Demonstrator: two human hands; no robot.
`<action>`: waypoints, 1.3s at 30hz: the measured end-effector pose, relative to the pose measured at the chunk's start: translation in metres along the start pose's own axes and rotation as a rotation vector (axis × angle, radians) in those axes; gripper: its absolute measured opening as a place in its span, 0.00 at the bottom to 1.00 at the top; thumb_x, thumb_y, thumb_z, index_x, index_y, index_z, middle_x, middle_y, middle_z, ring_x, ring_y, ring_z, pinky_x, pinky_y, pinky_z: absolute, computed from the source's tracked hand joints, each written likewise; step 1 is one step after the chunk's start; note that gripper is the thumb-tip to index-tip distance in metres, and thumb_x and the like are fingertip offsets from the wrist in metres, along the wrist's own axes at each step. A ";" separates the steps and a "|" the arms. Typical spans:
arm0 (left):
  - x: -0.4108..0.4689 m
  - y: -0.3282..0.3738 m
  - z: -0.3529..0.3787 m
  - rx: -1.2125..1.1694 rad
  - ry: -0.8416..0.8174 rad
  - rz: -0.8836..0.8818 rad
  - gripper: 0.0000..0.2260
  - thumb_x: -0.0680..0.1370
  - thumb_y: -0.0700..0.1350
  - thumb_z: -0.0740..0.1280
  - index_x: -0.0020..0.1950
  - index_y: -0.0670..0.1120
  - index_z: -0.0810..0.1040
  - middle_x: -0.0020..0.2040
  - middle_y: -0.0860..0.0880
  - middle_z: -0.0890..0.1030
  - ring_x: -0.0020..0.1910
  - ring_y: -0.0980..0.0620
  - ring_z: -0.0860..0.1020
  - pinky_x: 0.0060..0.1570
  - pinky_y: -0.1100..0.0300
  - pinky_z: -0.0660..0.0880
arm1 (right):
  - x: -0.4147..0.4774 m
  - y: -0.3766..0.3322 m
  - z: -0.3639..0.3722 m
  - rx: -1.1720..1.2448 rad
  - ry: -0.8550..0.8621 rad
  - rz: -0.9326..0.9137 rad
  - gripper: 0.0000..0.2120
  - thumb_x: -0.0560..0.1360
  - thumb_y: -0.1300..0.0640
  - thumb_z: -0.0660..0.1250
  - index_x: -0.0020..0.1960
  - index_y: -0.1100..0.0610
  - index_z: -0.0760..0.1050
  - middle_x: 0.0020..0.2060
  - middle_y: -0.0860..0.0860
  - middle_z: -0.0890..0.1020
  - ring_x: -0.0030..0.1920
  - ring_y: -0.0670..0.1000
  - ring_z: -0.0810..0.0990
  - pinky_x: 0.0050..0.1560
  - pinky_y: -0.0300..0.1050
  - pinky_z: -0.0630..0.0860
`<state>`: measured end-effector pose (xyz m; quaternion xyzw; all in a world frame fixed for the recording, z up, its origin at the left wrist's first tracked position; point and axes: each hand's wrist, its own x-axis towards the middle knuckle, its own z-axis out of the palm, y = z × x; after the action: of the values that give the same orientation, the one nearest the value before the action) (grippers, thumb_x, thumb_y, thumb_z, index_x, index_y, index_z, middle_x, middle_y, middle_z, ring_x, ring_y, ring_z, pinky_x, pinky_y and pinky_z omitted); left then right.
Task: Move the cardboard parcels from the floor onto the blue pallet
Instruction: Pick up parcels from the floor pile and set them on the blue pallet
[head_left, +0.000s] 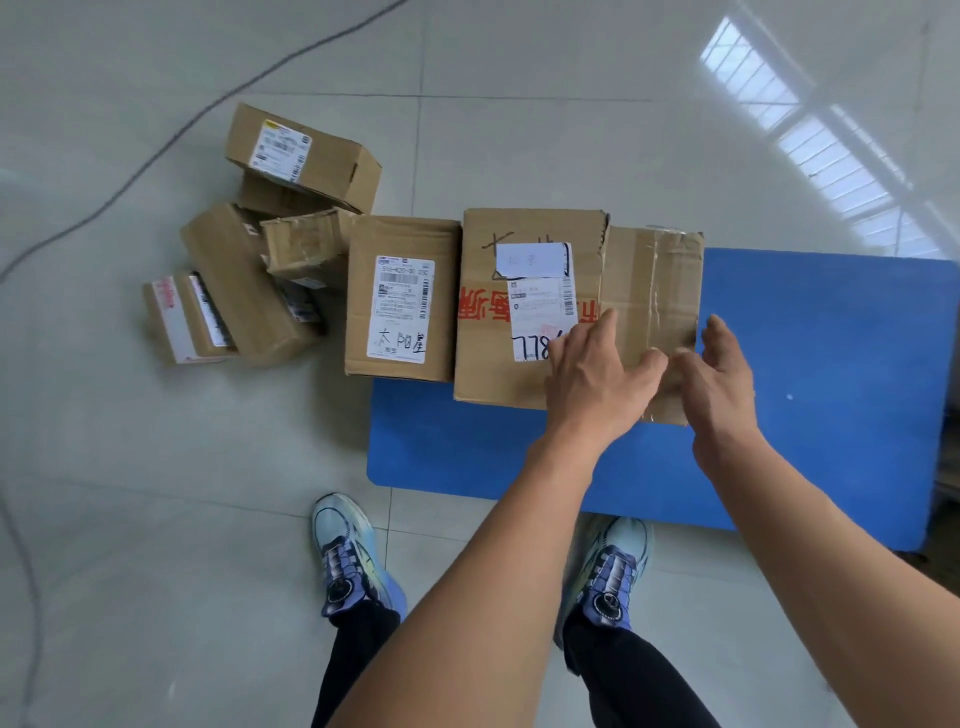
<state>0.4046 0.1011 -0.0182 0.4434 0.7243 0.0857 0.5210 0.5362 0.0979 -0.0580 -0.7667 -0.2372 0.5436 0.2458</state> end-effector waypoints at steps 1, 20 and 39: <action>-0.004 0.002 -0.007 -0.025 0.017 0.001 0.31 0.79 0.58 0.62 0.81 0.50 0.63 0.76 0.48 0.69 0.75 0.46 0.61 0.73 0.46 0.64 | -0.006 -0.007 0.001 0.001 0.012 -0.032 0.30 0.82 0.58 0.62 0.82 0.47 0.60 0.80 0.43 0.64 0.78 0.43 0.64 0.70 0.40 0.64; -0.049 -0.167 -0.256 -0.355 0.283 -0.158 0.21 0.82 0.50 0.65 0.74 0.48 0.72 0.67 0.49 0.74 0.68 0.48 0.73 0.65 0.56 0.69 | -0.183 -0.074 0.286 -0.080 -0.383 -0.239 0.21 0.86 0.54 0.59 0.79 0.52 0.67 0.75 0.46 0.72 0.74 0.45 0.70 0.73 0.41 0.66; 0.093 -0.364 -0.362 -0.463 0.221 -0.449 0.30 0.82 0.52 0.63 0.82 0.46 0.59 0.81 0.45 0.64 0.78 0.43 0.63 0.74 0.49 0.63 | -0.081 -0.007 0.527 -0.440 -0.420 -0.054 0.27 0.86 0.49 0.55 0.83 0.54 0.59 0.81 0.54 0.65 0.80 0.55 0.63 0.79 0.55 0.60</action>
<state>-0.1036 0.0759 -0.1345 0.1306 0.8172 0.1786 0.5323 0.0105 0.1146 -0.1472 -0.6656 -0.4152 0.6193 0.0338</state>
